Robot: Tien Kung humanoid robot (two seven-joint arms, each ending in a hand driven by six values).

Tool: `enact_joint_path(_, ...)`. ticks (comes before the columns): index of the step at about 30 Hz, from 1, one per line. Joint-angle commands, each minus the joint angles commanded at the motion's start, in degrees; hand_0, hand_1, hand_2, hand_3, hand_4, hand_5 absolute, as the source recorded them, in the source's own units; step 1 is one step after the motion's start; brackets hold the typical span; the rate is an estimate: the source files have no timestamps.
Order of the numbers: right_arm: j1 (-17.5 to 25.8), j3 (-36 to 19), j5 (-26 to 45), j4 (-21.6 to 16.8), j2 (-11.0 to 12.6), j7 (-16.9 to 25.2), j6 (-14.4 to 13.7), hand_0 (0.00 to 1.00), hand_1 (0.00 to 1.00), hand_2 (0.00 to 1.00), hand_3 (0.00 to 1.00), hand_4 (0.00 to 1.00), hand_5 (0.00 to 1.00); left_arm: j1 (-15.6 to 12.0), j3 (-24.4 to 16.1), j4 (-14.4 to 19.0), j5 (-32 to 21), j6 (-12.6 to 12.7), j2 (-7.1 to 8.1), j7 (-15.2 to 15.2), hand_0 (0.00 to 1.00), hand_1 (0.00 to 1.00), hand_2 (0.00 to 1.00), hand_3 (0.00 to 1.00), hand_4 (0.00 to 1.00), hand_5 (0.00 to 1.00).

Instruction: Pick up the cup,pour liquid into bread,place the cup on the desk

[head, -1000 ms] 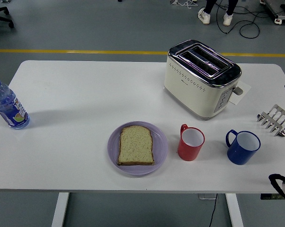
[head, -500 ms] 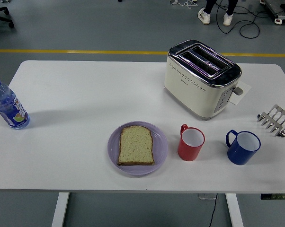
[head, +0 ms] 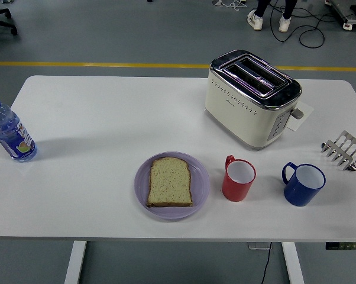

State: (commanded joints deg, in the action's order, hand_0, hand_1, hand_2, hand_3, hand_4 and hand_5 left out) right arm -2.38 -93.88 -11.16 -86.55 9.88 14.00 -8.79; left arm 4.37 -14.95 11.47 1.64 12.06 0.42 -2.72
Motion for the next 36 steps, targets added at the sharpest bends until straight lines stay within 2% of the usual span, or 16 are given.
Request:
enact_joint_path(7, -0.1, -0.4, 1.8, 0.1, 0.0, -2.3, 1.4, 0.736, 0.643, 0.711, 0.647, 0.637, 0.187, 0.2, -0.2, 0.0, 0.1, 0.0, 0.02, 0.0, 0.634, 0.644, 0.653, 0.505, 0.240, 0.857)
enact_joint_path(8, -0.1, -0.5, 1.8, 0.1, 0.0, -2.9, 1.6, 0.767, 0.668, 0.737, 0.694, 0.656, 0.227, 0.2, -0.2, 0.0, 0.1, 0.0, 0.02, 0.0, 0.634, 0.644, 0.653, 0.505, 0.240, 0.856)
enact_joint_path(22, -0.2, -1.7, 2.6, -0.4, 0.0, -6.6, 2.0, 0.792, 0.684, 0.752, 0.735, 0.666, 0.263, 0.3, -0.2, 0.0, 0.1, 0.0, 0.10, 0.0, 0.635, 0.644, 0.653, 0.506, 0.240, 0.855)
enact_joint_path(36, -0.3, -2.3, 5.4, -0.6, -0.1, -7.4, 2.9, 0.805, 0.702, 0.788, 0.784, 0.678, 0.285, 0.3, -0.2, 0.0, 0.1, 0.0, 0.11, 0.0, 0.634, 0.645, 0.653, 0.506, 0.240, 0.855)
